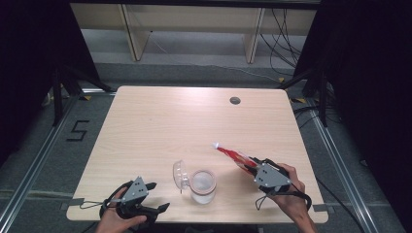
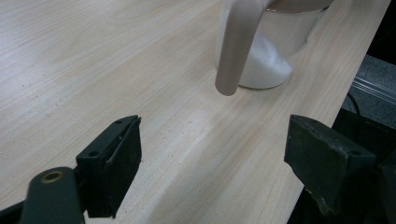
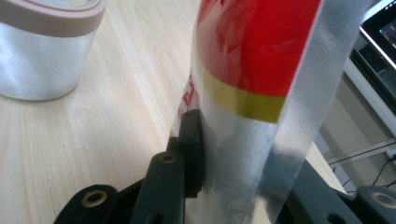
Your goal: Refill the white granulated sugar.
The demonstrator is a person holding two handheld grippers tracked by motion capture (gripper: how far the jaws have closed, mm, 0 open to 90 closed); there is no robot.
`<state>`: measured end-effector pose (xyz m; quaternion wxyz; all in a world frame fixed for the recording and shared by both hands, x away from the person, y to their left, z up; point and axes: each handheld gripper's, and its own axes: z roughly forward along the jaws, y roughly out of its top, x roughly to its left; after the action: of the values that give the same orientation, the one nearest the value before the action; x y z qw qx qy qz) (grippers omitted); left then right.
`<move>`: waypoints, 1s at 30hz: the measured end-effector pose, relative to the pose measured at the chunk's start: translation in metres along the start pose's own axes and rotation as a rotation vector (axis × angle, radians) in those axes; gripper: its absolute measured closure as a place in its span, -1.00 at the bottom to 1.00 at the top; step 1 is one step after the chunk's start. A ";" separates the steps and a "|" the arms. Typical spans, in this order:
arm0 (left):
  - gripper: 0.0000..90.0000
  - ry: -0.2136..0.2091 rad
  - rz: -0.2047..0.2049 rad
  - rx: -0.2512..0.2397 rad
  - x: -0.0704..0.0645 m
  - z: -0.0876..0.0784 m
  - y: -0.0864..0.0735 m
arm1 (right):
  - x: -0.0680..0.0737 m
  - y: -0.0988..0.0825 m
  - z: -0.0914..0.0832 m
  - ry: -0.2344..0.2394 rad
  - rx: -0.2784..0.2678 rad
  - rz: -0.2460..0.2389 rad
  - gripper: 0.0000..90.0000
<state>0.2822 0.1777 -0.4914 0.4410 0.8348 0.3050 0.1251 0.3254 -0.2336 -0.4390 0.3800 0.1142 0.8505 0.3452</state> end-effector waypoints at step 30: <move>-0.59 0.002 -0.019 -0.013 -0.001 0.000 0.000 | -0.019 -0.038 -0.010 -0.033 -0.053 0.281 0.67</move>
<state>0.2812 0.1771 -0.4910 0.4472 0.8288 0.3127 0.1239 0.3336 -0.2757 -0.4493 0.3448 0.2277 0.8105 0.4152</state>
